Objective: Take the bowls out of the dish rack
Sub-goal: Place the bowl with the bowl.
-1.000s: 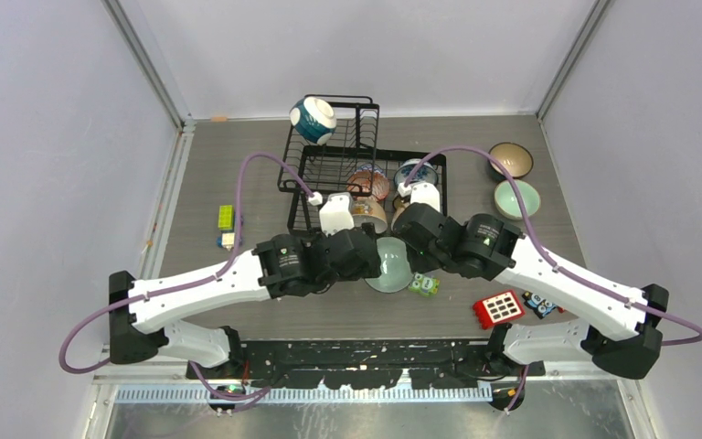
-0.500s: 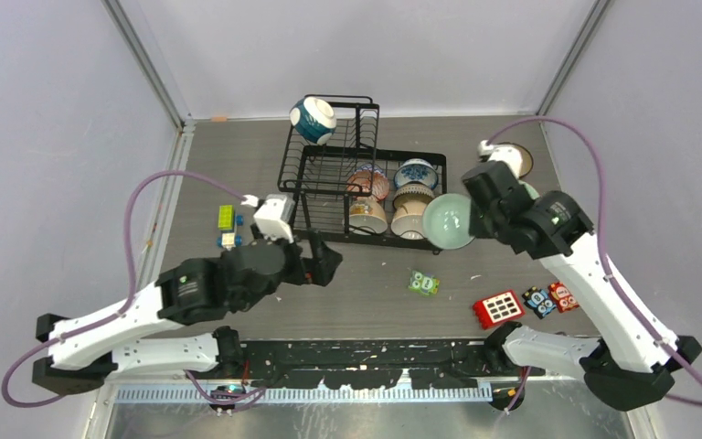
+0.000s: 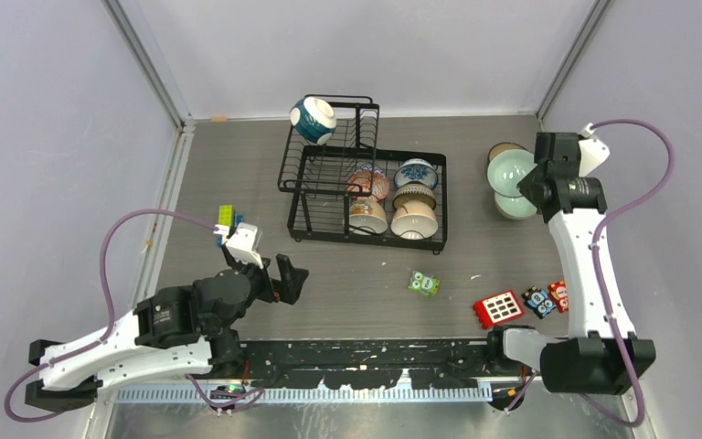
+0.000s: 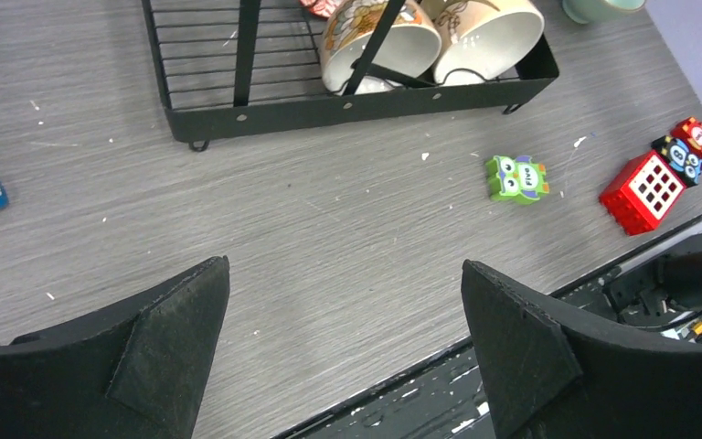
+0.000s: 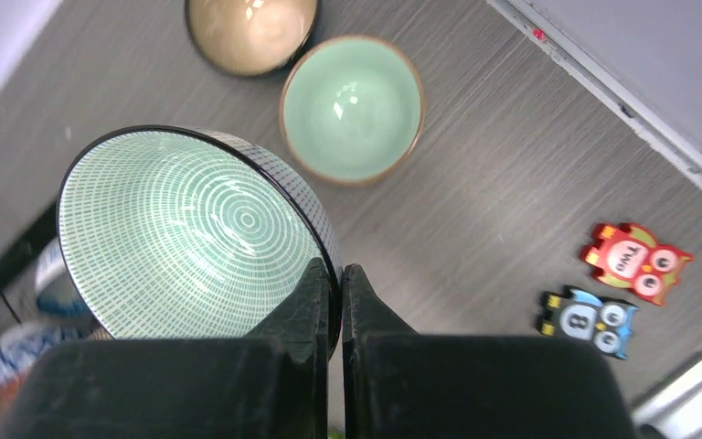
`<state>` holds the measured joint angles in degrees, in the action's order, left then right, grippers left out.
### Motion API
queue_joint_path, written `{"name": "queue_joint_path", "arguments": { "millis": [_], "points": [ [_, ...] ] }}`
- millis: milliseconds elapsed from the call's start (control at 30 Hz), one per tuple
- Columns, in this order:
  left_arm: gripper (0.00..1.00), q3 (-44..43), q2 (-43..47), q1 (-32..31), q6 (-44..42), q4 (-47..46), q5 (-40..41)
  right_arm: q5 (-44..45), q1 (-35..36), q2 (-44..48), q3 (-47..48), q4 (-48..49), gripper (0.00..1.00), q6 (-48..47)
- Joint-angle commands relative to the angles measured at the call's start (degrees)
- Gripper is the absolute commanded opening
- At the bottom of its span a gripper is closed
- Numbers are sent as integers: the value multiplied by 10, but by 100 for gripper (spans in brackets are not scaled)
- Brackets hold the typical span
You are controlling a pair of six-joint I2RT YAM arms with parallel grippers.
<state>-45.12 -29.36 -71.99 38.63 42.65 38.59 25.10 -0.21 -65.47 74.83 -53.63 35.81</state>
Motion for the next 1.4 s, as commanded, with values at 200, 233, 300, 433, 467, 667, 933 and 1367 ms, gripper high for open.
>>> {"name": "queue_joint_path", "arguments": {
  "millis": [200, 233, 300, 433, 467, 667, 933, 1367],
  "points": [
    [96, 43, 71, 2, 34, 13, 56, -41, -91, -119, -4, 175, 1, 94],
    [96, 47, 75, 1, 37, 11, 56, -43, -94, -131, -2, 178, 1, 96],
    [96, 52, 78, 2, 41, 13, 56, -50, -101, -149, -3, 185, 1, 102],
    [95, 64, 77, 2, 51, 19, 60, -61, -118, -181, -11, 193, 1, 116],
    [96, 66, 77, 1, 54, 20, 61, -68, -125, -185, -17, 196, 1, 123],
    [95, 74, 70, 2, 58, 15, 59, -95, -151, -213, -47, 225, 1, 139],
    [95, 76, 64, 2, 58, 15, 60, -103, -163, -239, -67, 249, 1, 141],
    [95, 80, 67, 1, 60, 15, 63, -109, -176, -263, -86, 262, 1, 144]
  ]
}}
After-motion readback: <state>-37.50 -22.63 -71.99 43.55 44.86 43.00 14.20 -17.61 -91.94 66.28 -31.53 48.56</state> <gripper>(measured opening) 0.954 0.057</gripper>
